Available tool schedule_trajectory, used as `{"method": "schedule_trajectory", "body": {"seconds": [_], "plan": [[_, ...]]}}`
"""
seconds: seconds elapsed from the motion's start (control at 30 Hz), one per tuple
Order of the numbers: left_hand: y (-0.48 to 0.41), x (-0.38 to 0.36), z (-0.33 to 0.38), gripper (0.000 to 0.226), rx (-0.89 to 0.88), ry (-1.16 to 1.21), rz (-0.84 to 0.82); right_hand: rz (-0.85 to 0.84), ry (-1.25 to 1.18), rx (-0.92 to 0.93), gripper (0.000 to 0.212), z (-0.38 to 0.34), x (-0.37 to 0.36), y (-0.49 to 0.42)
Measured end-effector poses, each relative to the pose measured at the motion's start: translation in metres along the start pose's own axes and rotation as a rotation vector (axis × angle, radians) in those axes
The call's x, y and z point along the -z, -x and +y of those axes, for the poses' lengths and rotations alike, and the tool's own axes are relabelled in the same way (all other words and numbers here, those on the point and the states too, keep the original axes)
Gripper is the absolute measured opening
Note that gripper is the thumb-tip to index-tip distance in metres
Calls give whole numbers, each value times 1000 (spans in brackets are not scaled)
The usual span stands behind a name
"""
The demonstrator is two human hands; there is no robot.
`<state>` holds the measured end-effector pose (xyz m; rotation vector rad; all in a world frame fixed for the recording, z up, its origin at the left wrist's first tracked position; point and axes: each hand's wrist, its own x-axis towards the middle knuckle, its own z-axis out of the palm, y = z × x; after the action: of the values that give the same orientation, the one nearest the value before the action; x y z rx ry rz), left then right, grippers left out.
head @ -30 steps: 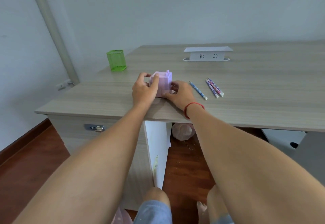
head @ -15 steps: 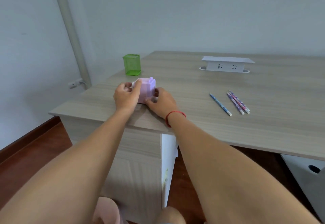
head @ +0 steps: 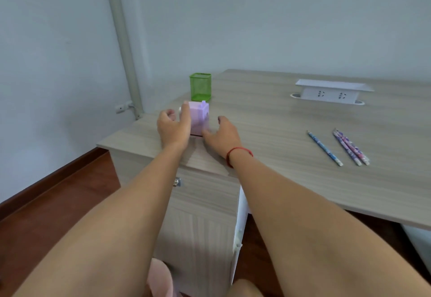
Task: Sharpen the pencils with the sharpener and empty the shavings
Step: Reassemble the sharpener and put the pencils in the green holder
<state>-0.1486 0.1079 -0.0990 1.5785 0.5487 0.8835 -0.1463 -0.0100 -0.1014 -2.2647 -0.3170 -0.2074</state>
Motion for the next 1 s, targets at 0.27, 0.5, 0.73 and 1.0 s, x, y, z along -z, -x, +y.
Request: {"method": "schedule_trajectory", "body": {"seconds": [0.27, 0.5, 0.73, 1.0], "plan": [[92, -18, 19, 18, -283, -140, 30, 166, -45, -88, 51, 35, 97, 37], [154, -76, 54, 19, -273, -334, -366, 339, 119, -219, 35, 90, 212, 56], [192, -141, 76, 38, -231, -514, -724, 213, 361, -362, 15, 137, 235, 63], [201, -167, 64, 49, -430, -788, -633, 191, 425, -360, 18, 149, 223, 55]]}}
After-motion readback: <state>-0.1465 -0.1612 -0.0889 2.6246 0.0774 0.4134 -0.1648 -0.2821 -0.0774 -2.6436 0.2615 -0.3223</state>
